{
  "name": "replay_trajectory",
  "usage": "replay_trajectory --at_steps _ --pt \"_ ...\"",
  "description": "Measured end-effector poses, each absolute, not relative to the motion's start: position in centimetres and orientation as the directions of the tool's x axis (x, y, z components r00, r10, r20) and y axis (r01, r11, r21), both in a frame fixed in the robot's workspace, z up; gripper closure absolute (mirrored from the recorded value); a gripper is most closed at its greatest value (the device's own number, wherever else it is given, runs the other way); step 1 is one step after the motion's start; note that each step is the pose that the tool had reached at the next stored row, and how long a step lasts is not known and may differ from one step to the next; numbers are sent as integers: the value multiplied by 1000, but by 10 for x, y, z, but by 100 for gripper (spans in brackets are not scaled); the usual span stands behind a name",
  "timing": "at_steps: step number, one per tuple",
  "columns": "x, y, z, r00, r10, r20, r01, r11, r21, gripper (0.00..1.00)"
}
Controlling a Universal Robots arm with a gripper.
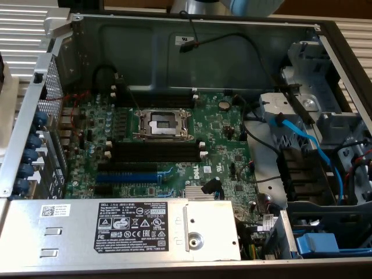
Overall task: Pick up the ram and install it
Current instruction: 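Pick up the ram and move it above insertion slot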
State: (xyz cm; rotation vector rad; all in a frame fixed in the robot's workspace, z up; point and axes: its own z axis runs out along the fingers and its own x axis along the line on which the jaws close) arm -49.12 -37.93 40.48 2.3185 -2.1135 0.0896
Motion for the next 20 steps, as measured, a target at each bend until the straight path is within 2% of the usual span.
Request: replay_trajectory --at_steps 5,20 --pt "-491 -385 401 98 -994 46 -994 -100 -52 90" --pt "-464 -394 378 104 -993 46 -993 -107 -52 90"
